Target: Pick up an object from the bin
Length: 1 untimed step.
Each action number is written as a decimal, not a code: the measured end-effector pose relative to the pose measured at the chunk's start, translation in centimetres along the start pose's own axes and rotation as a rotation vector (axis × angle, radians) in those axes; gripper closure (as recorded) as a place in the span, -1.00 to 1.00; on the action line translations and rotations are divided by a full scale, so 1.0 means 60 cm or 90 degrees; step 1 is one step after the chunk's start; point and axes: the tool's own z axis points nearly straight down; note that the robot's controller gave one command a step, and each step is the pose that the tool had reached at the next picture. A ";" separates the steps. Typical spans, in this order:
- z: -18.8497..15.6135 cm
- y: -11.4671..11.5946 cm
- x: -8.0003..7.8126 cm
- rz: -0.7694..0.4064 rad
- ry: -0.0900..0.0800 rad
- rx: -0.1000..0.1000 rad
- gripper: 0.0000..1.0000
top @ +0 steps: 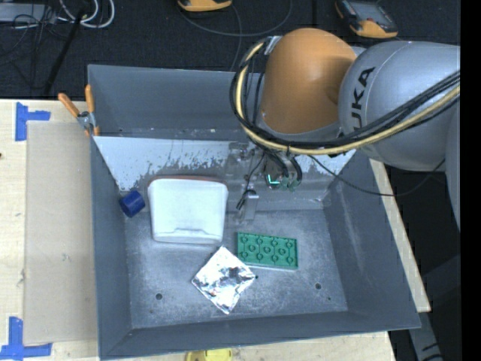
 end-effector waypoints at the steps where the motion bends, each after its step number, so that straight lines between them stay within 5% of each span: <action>1: 0.255 -0.004 0.125 -0.190 -0.005 0.001 -1.00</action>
Offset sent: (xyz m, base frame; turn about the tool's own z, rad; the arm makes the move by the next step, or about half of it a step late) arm -0.0764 -0.0032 -0.1522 -0.2986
